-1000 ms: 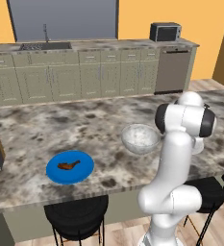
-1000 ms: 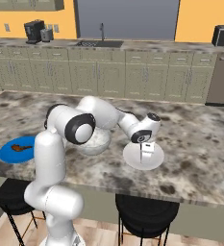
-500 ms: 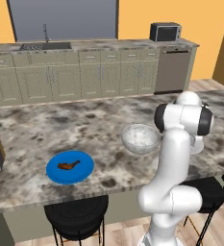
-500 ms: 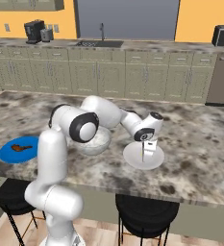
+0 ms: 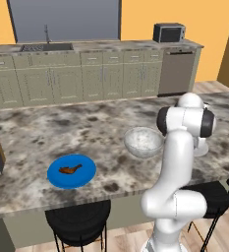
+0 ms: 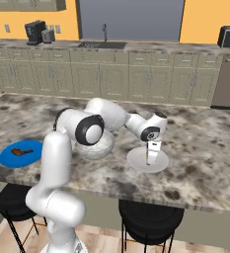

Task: Pick the chicken drumstick and lemon wedge from their plates and place them in the bowl. Then put the bowl in the fridge.

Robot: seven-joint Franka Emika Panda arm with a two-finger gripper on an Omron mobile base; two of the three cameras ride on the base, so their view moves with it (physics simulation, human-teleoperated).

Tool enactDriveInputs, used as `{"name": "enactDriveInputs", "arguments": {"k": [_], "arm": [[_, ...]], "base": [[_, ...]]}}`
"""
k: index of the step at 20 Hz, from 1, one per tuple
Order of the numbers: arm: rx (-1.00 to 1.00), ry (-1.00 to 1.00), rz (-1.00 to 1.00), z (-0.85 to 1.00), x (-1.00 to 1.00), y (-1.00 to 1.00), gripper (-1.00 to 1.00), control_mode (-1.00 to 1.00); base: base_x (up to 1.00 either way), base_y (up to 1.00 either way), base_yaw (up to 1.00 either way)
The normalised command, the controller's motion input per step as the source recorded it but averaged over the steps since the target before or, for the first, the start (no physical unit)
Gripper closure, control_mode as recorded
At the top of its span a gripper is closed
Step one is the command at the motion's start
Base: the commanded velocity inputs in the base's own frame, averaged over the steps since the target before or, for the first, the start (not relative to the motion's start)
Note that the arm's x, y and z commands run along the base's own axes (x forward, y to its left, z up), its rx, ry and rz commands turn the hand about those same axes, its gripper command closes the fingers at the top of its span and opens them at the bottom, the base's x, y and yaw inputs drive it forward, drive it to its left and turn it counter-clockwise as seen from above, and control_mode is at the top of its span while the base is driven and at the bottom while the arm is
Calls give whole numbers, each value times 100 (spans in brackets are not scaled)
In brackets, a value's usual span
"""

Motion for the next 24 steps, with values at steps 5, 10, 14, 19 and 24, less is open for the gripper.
{"name": "enactDriveInputs", "arguments": {"k": [5, 10, 14, 19, 24], "arm": [[0, 11, 0, -33, -4, 0, 100, -100], [0, -4, -2, -31, -25, 0, 100, -100], [4, -26, -10, -25, -43, 0, 100, -100], [6, -23, -5, 18, -32, 4, 100, -100], [-1, -7, 1, 53, -15, 28, 100, -100]], "base": [[0, 0, 0], [0, 0, 0], [0, 0, 0], [0, 0, 0], [0, 0, 0]]}}
